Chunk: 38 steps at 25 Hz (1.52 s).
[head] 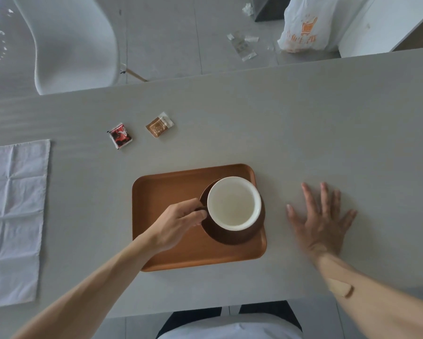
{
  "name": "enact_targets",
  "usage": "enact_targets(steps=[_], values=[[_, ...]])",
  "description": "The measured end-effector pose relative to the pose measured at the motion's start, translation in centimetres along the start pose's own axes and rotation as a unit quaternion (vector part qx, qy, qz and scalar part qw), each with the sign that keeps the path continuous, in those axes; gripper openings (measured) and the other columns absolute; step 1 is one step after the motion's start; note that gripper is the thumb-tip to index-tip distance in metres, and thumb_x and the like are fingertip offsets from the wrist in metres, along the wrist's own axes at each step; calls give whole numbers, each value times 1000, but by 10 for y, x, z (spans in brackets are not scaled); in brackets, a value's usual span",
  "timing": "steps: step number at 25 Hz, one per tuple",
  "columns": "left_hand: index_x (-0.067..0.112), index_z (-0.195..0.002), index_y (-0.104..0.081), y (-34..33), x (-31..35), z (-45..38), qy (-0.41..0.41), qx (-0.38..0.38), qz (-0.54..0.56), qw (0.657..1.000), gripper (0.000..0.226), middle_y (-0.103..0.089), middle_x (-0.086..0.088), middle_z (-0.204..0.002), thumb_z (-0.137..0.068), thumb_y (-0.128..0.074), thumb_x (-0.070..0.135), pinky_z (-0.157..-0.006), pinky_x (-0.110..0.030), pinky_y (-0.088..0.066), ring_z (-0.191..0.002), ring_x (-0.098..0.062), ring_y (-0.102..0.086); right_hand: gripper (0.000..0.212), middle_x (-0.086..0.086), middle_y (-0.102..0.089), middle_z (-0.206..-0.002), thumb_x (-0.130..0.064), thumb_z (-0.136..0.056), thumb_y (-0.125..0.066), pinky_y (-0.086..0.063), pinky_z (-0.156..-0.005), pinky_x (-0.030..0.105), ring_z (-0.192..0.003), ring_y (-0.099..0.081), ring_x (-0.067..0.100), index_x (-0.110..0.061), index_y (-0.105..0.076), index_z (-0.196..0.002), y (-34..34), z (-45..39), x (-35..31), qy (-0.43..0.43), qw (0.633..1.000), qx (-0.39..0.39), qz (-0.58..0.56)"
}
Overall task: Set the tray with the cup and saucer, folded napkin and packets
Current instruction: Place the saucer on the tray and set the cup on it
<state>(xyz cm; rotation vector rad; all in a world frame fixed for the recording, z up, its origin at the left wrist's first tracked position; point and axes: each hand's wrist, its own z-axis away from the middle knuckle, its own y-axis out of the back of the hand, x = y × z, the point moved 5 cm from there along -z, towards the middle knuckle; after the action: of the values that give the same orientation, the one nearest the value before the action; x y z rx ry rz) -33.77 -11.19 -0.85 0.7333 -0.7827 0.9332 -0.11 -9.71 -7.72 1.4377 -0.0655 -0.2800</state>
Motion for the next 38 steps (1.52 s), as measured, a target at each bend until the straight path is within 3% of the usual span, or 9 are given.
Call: enact_targets(steps=[4,11,13,16,20,25,30,38], values=[[13,-86,-63,-5,-7,3,6,-10,-9,1000,21,-57,7,-75,-91,-53,32,-68,-24,-42,-73,-8,-51,75,-1,-17,-163,-74,-81,-27,-6,-113,69,-150,-10,28,-43,-27,-149,4,1,-4,-7,1000,-10,-10],[20,-82,-60,-4,-13,5,19,-13,-21,1000,19,-58,-1,-80,-93,-52,33,-72,-35,-43,-76,-12,-50,77,-1,-15,-164,-74,-80,-23,-4,-114,67,-151,-8,27,-43,-26,-150,12,3,-8,-13,1000,-23,-9],[25,-84,-60,-4,-14,6,13,-7,-57,998,18,-61,-4,-83,-98,-52,34,-69,-31,-41,-75,-10,-49,77,-2,-14,-164,-75,-79,-22,-3,-115,67,-151,-6,27,-43,-25,-150,13,3,-9,-13,999,-28,-14],[36,-84,-58,-3,-12,8,-9,25,-120,992,15,-63,6,-81,-98,-53,36,-65,-23,-43,-71,-4,-51,77,-2,-13,-164,-75,-79,-23,-3,-115,67,-151,-6,27,-43,-25,-150,12,2,-8,-13,999,-30,-12],[32,-93,-61,-2,-16,12,-17,81,-98,992,7,-63,10,-81,-94,-60,38,-65,-25,-47,-71,-9,-56,75,-2,-15,-163,-74,-81,-27,-4,-114,68,-150,-7,27,-43,-26,-149,10,2,-6,-9,1000,-23,-11],[25,-91,-63,-4,-17,15,-27,99,-50,994,8,-65,4,-80,-96,-60,31,-63,-35,-47,-71,-24,-56,74,-1,-16,-163,-74,-81,-27,-5,-113,69,-150,-8,28,-44,-25,-149,6,1,-3,-7,1000,-20,-6],[18,-93,-62,-12,-17,18,-35,126,-47,990,10,-64,8,-81,-97,-58,25,-59,-13,-42,-69,-6,-56,74,-1,-16,-163,-74,-81,-28,-3,-114,68,-150,-8,27,-44,-26,-149,5,1,-4,-8,1000,-18,-13],[23,-95,-63,-10,-22,17,-23,139,-28,990,6,-68,10,-86,-97,-59,27,-64,-13,-45,-78,-8,-61,74,-1,-19,-162,-74,-81,-30,-5,-113,69,-149,-11,29,-44,-28,-148,2,1,-2,-7,1000,-6,-19]])
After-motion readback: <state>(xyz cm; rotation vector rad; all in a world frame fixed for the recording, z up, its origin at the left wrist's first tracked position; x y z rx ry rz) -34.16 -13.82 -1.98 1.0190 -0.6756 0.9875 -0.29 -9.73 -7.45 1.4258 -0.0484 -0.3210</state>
